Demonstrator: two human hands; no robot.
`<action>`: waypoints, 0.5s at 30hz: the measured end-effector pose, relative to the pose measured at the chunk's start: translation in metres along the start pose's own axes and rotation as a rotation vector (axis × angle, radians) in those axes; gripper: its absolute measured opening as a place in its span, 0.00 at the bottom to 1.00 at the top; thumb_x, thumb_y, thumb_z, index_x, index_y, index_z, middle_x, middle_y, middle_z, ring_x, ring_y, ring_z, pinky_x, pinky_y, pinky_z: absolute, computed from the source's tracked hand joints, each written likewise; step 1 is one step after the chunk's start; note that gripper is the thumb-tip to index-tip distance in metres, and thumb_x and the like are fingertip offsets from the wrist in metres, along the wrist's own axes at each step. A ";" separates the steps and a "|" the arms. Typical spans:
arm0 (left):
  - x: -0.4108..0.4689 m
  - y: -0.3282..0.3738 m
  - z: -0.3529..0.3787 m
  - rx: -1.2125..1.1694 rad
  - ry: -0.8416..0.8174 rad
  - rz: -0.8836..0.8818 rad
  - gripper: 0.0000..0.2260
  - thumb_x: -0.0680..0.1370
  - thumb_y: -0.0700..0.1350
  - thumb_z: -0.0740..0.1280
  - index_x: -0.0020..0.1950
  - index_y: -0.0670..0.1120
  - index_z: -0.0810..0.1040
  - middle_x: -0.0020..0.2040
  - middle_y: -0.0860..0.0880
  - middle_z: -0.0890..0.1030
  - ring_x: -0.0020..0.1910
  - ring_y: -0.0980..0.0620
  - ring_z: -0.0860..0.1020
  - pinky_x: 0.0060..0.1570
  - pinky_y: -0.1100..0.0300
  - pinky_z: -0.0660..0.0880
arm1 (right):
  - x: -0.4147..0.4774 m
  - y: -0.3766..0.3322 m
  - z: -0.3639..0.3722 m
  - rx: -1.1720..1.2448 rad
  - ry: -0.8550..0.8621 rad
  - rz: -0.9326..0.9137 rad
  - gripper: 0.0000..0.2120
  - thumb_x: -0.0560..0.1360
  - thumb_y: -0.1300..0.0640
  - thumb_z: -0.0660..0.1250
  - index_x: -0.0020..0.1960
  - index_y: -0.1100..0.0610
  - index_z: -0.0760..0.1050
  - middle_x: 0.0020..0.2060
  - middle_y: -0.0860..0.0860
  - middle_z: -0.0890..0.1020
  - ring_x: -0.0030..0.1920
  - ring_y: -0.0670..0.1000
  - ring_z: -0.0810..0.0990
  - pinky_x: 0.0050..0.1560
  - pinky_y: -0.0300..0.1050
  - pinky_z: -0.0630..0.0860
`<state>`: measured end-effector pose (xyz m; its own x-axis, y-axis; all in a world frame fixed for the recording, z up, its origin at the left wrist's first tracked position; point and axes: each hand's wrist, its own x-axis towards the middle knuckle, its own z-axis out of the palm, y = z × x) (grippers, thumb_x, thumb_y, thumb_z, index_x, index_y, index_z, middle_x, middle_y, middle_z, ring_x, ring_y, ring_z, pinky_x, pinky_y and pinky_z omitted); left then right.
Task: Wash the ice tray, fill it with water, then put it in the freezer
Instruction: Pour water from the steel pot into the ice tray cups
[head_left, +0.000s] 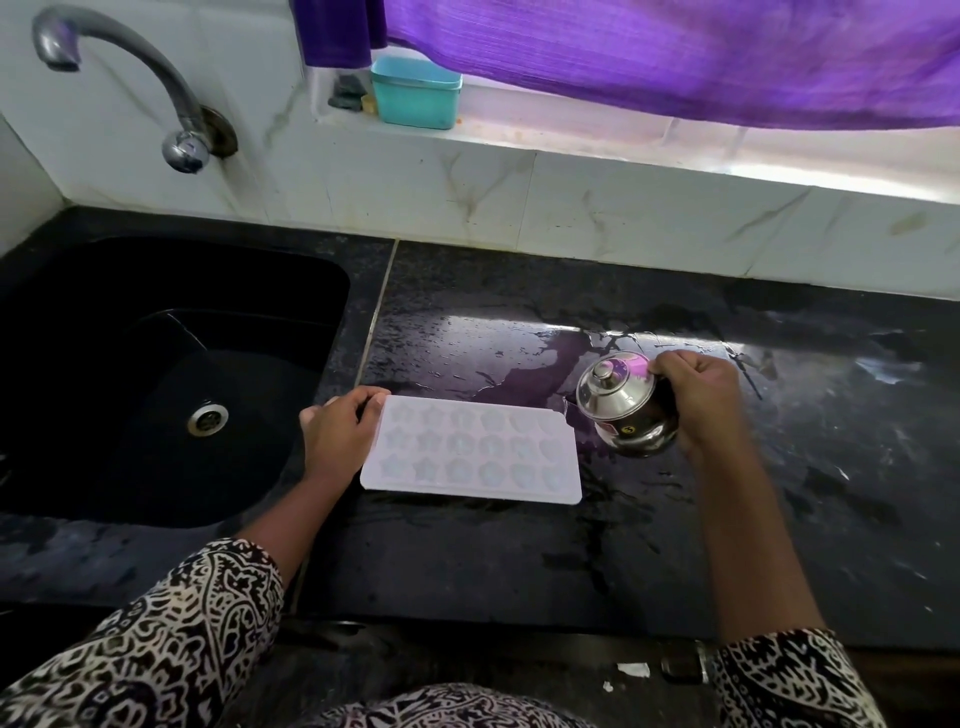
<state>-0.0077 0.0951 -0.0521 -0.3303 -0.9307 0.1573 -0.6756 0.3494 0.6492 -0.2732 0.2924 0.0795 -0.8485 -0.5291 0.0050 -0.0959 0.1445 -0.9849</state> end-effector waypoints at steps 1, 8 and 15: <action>0.000 0.001 0.000 -0.004 0.001 -0.001 0.09 0.81 0.50 0.61 0.52 0.54 0.82 0.44 0.53 0.84 0.51 0.51 0.79 0.52 0.58 0.56 | 0.000 -0.001 0.001 -0.009 0.001 -0.003 0.15 0.70 0.66 0.65 0.27 0.59 0.67 0.17 0.46 0.66 0.19 0.42 0.63 0.22 0.32 0.64; 0.000 0.000 -0.001 -0.020 0.010 0.001 0.09 0.80 0.50 0.62 0.52 0.53 0.82 0.44 0.53 0.84 0.51 0.51 0.80 0.57 0.54 0.60 | -0.002 -0.004 0.003 -0.017 0.018 -0.008 0.15 0.71 0.67 0.64 0.27 0.60 0.67 0.15 0.43 0.65 0.18 0.41 0.63 0.20 0.30 0.62; -0.001 0.001 -0.002 -0.022 0.000 -0.001 0.09 0.80 0.50 0.61 0.53 0.53 0.82 0.44 0.52 0.84 0.52 0.51 0.80 0.57 0.55 0.59 | -0.012 0.005 -0.004 -0.005 -0.011 0.049 0.14 0.71 0.66 0.64 0.28 0.60 0.68 0.16 0.44 0.68 0.19 0.42 0.66 0.22 0.32 0.66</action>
<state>-0.0072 0.0960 -0.0503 -0.3295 -0.9311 0.1562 -0.6613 0.3457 0.6657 -0.2657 0.3029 0.0749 -0.8462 -0.5309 -0.0449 -0.0571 0.1743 -0.9830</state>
